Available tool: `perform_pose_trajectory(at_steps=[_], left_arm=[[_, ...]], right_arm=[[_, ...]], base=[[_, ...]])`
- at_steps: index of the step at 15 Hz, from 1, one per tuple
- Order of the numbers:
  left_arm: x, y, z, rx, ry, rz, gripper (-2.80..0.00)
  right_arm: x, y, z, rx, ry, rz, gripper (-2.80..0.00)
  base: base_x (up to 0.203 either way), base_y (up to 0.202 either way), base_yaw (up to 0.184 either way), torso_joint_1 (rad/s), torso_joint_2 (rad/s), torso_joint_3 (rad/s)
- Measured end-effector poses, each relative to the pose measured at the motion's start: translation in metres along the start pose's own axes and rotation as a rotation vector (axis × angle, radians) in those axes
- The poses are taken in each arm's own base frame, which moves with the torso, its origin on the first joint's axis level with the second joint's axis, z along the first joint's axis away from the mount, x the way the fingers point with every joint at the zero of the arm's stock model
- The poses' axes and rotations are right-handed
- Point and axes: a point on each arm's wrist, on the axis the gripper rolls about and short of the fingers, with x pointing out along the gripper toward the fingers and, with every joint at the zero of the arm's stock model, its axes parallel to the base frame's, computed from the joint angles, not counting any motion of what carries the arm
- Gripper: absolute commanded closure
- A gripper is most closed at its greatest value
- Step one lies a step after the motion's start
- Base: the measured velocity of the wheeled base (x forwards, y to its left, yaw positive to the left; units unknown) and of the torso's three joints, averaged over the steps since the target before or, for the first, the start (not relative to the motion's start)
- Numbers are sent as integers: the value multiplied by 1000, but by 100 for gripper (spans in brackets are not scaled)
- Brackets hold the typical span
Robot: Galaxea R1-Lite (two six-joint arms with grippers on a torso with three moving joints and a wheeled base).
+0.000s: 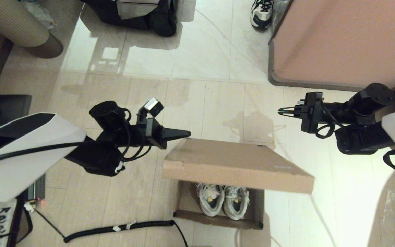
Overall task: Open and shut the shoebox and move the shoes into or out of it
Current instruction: Close the shoe box
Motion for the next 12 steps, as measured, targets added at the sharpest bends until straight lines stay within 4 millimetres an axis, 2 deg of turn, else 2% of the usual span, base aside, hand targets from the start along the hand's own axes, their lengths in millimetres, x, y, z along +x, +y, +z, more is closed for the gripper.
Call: perform_pose_trajectory(at_steps=[3,5,9,12], left_arm=[[-4,1,-25,-15,83,-35,0],[-5,1,-32,-32,92,-37,0],[-15,-12,-22,2,-17,15,0],[-23,-35,-1,99,-100,42,0]], right_arm=[[3,1,-7,-2,7,-3,0],[4,4,-10,-46,10,-3,0],[8,12,-14,-230,-25,55,0],[7,20,-19,-492,-63,86,0]], base=[[0,0,0,0,0,0],[0,0,0,0,0,0],[0,0,0,0,0,0],[0,0,0,0,0,0]])
